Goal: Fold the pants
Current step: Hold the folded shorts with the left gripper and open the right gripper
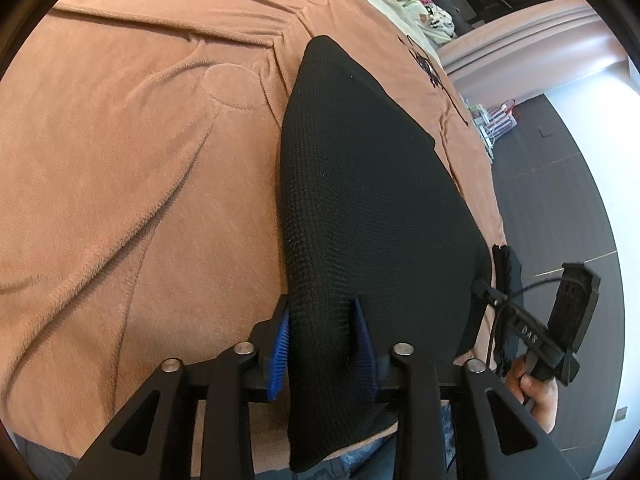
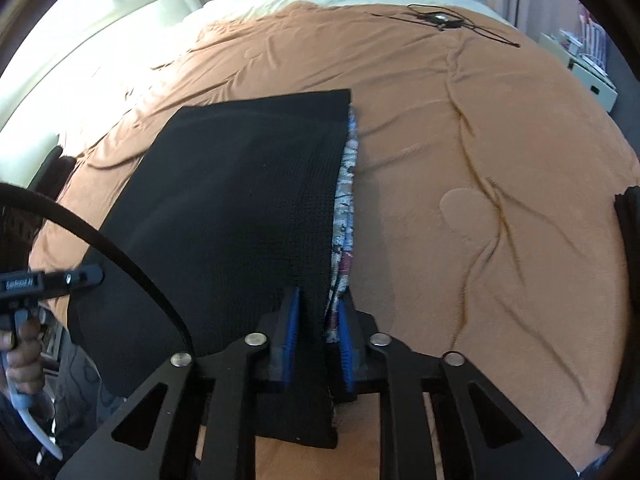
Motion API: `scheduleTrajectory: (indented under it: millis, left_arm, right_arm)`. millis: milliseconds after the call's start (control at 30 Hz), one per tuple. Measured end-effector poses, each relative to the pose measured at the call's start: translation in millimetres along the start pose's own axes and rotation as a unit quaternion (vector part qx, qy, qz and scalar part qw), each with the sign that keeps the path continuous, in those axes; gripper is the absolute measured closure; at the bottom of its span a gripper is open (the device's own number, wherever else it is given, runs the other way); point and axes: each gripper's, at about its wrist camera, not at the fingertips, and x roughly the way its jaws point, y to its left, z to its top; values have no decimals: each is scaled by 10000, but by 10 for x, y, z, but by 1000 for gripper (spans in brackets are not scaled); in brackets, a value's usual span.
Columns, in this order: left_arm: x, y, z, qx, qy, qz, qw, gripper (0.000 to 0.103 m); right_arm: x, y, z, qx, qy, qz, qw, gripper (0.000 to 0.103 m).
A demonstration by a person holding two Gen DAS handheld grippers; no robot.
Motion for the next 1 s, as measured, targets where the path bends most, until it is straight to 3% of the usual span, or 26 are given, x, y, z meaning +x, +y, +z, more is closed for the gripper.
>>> scheduleTrajectory:
  millis: [167, 433, 500, 633, 733, 800, 833, 900, 1000]
  left_arm:
    - [-37, 22, -46, -46, -51, 16, 10000, 44]
    - [12, 80, -90, -186, -34, -221, 9996, 44]
    - [45, 69, -103, -201, 36, -359, 9991, 44]
    - [101, 88, -167, -295, 177, -611, 9975, 51]
    - [96, 111, -213, -365, 201, -763, 9962, 51]
    - [102, 134, -227, -405, 240, -839, 9954, 53]
    - [108, 143, -241, -416, 264, -856, 9951, 56]
    - [117, 146, -253, -393, 267, -802, 9957, 63]
    - [123, 98, -198, -414, 232, -708, 9964, 88]
  right_arm:
    - [-54, -57, 84, 147, -98, -119, 9998, 96]
    - [229, -245, 70, 509, 134, 40, 9986, 96]
    - [228, -314, 45, 719, 82, 195, 9972, 88]
    - [171, -508, -51, 1108, -35, 782, 9908, 82]
    - [125, -641, -141, 1348, -168, 1266, 9826, 61]
    - [116, -690, -197, 1438, -248, 1456, 9785, 42]
    - [116, -732, -228, 1462, -262, 1510, 9773, 40]
    - [162, -757, -263, 1511, -245, 1678, 9739, 38]
    - [286, -723, -279, 1473, -56, 1723, 9740, 38]
